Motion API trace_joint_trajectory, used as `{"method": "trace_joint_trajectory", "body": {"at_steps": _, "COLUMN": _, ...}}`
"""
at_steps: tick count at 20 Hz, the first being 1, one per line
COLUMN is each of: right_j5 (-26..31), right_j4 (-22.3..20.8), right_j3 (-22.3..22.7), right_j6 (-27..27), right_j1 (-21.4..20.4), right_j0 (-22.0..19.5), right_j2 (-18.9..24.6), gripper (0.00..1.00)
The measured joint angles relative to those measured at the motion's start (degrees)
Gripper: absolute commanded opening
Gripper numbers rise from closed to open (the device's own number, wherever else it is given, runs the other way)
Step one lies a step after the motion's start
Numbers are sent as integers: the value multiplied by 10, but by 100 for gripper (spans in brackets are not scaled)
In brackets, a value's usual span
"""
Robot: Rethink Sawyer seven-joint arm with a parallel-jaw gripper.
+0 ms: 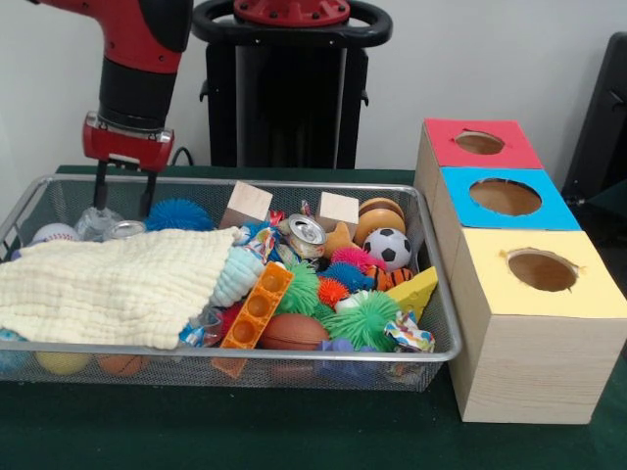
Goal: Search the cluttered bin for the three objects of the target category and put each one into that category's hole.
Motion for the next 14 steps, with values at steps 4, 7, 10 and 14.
{"method": "trace_joint_trajectory", "body": {"at_steps": 4, "right_j5": 0, "right_j4": 0, "right_j3": 0, "right_j6": 0, "right_j1": -10, "right_j0": -2, "right_j2": 2, "gripper": 100}}
{"method": "trace_joint_trajectory", "body": {"at_steps": 7, "right_j5": 0, "right_j4": 0, "right_j3": 0, "right_j6": 0, "right_j1": -12, "right_j0": -4, "right_j2": 3, "gripper": 100}}
{"method": "trace_joint_trajectory", "body": {"at_steps": 10, "right_j5": 0, "right_j4": 0, "right_j3": -1, "right_j6": 0, "right_j1": -11, "right_j0": -7, "right_j2": 3, "gripper": 100}}
{"method": "trace_joint_trajectory", "body": {"at_steps": 14, "right_j5": 0, "right_j4": 0, "right_j3": -3, "right_j6": 0, "right_j1": -4, "right_j0": -13, "right_j2": 4, "gripper": 100}}
